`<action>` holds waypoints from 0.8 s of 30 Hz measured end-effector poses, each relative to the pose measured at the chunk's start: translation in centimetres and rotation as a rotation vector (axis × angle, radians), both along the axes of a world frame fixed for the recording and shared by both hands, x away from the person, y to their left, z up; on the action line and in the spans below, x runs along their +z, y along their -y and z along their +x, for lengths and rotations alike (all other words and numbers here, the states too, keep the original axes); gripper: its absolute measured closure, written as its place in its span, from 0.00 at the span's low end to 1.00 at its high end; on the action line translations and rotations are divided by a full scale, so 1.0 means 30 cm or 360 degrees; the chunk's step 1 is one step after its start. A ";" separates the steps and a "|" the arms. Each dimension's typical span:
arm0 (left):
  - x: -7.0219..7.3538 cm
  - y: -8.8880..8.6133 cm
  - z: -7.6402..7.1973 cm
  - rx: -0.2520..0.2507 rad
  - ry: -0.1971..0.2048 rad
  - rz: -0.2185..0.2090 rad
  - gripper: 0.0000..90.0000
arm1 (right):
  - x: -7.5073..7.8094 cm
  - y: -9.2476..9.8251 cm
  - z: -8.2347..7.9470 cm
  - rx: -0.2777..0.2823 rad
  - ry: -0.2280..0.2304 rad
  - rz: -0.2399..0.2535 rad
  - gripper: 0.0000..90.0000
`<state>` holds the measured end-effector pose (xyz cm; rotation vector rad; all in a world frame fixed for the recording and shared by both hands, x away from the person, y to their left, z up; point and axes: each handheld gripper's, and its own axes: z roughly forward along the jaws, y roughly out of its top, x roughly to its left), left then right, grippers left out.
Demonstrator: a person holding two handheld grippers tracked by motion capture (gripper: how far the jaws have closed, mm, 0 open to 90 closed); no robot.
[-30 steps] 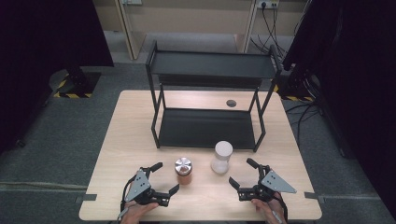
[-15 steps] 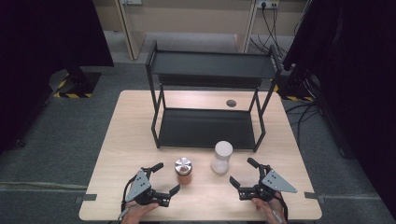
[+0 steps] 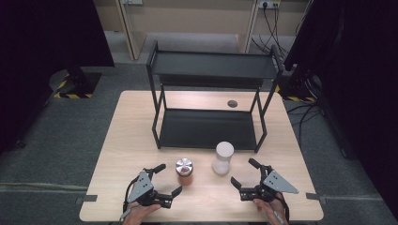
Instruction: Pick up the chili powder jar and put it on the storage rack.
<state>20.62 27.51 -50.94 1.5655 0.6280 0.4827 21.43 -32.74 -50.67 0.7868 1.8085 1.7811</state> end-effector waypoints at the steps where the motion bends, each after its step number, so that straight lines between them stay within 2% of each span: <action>1: 0.000 0.000 0.000 0.0000 0.0000 0.0000 0.00 | 0.000 -0.001 0.000 0.0000 0.0000 -0.0001 0.00; 5: -0.002 0.006 0.006 0.0004 -0.0015 -0.0007 0.00 | 0.001 -0.002 0.000 -0.0001 0.0000 0.0000 0.00; 13: 0.006 0.024 0.014 0.0005 -0.0023 0.0022 0.01 | 0.001 0.001 0.000 -0.0003 0.0007 0.0002 0.00; 24: 0.029 0.064 0.052 -0.0014 -0.0032 0.0092 0.01 | 0.000 0.001 0.001 -0.0003 0.0007 0.0004 0.00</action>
